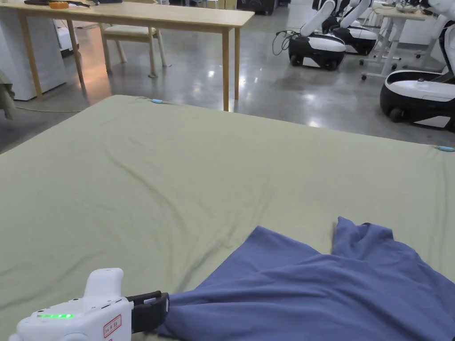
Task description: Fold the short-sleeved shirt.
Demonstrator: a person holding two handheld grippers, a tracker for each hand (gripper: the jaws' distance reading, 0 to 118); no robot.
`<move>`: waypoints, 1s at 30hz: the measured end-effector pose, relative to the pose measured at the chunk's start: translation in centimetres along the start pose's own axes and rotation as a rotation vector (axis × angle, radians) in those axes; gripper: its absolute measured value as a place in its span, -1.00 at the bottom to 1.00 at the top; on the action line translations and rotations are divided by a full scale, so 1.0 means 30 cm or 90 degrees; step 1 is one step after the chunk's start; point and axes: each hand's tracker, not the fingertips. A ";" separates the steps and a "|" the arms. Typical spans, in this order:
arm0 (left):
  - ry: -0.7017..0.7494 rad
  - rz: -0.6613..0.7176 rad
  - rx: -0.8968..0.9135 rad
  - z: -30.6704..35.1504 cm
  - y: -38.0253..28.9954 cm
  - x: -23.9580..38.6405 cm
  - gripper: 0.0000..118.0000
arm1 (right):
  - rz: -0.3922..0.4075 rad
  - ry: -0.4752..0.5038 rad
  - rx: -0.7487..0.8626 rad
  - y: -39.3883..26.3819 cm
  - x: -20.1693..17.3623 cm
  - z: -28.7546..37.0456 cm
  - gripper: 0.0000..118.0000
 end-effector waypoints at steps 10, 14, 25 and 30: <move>0.045 -0.138 -0.046 -0.138 -0.055 0.034 -0.90 | 0.003 -0.016 -0.017 0.019 0.004 -0.056 -0.99; 0.024 -0.157 0.003 -0.002 -0.006 0.076 -0.91 | 0.018 -0.040 -0.024 0.056 0.038 -0.074 -0.99; -0.061 -0.142 0.041 0.103 0.024 0.218 -0.91 | 0.092 -0.018 -0.106 0.294 0.281 -0.450 1.00; -0.053 -0.148 0.026 0.078 0.026 0.249 -0.91 | 0.132 -0.013 -0.185 0.371 0.323 -0.813 1.00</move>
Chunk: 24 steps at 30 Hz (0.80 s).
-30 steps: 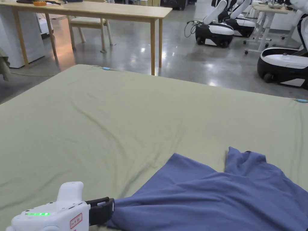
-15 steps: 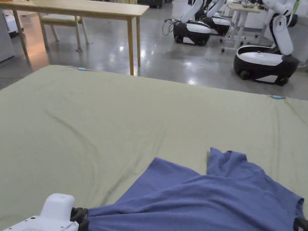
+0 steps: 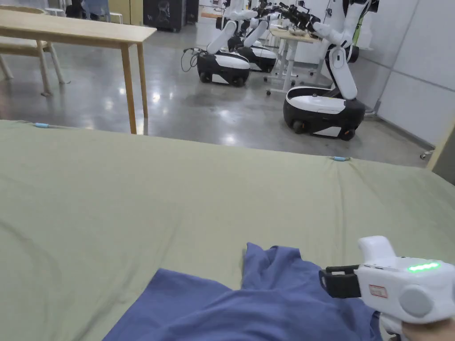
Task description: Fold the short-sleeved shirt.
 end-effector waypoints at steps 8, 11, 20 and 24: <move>0.019 0.003 -0.034 -0.052 -0.004 -0.001 -0.91 | 0.048 0.038 -0.114 0.007 -0.037 -0.388 0.51; 0.025 0.001 -0.041 -0.063 -0.002 0.005 -0.91 | -0.037 0.057 -0.072 -0.025 -0.012 -0.348 -0.22; 0.018 -0.018 -0.006 -0.082 0.082 0.031 -0.91 | -0.087 0.096 -0.003 -0.006 0.004 -0.018 -0.94; 0.013 -0.045 0.048 -0.027 0.203 0.045 -0.91 | -0.093 0.113 0.093 0.061 0.028 0.262 -0.94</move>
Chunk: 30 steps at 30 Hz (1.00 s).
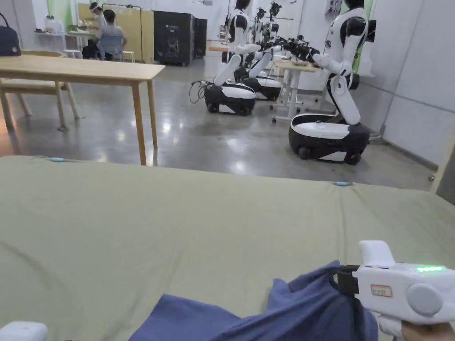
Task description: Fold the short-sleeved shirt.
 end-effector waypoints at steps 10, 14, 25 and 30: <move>0.030 -0.049 0.191 0.126 0.491 0.048 -0.91 | 0.034 -0.062 0.204 0.403 0.005 0.558 -0.94; 0.050 -0.064 0.231 0.143 0.719 0.055 -0.91 | 0.035 -0.112 0.279 0.561 0.029 0.694 -0.94; 0.143 -0.090 0.348 0.212 1.279 0.139 -0.91 | 0.014 -0.153 0.418 0.990 0.062 0.870 -0.94; 0.157 -0.091 0.366 0.242 1.336 0.147 -0.91 | 0.021 -0.156 0.440 1.059 0.060 0.876 -0.94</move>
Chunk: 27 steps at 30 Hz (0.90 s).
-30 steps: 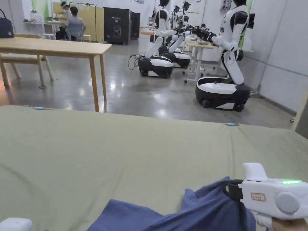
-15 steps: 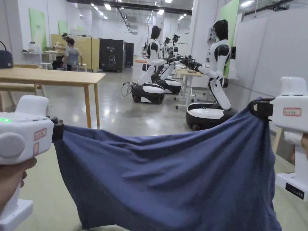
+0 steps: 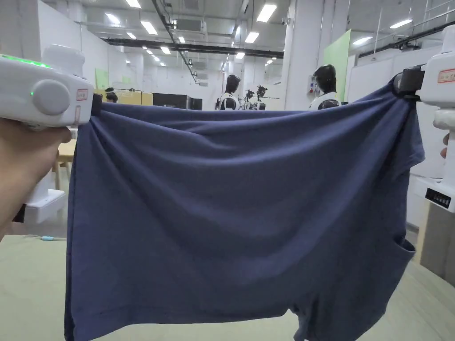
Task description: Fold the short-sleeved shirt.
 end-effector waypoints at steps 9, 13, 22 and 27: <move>-0.024 0.043 -0.070 -0.030 -0.456 0.084 -0.91 | -0.013 -0.014 -0.079 -0.461 0.021 -0.053 -0.94; -0.041 0.068 -0.067 0.044 -0.637 0.110 -0.91 | -0.022 -0.008 -0.085 -0.617 0.049 0.058 -0.94; -0.142 0.060 -0.099 0.469 -1.028 0.083 -0.90 | 0.014 0.032 -0.177 -0.985 0.081 0.585 -0.94; -0.168 0.096 -0.277 0.725 -1.415 0.085 -0.89 | 0.043 0.042 -0.353 -1.341 0.059 0.841 -0.94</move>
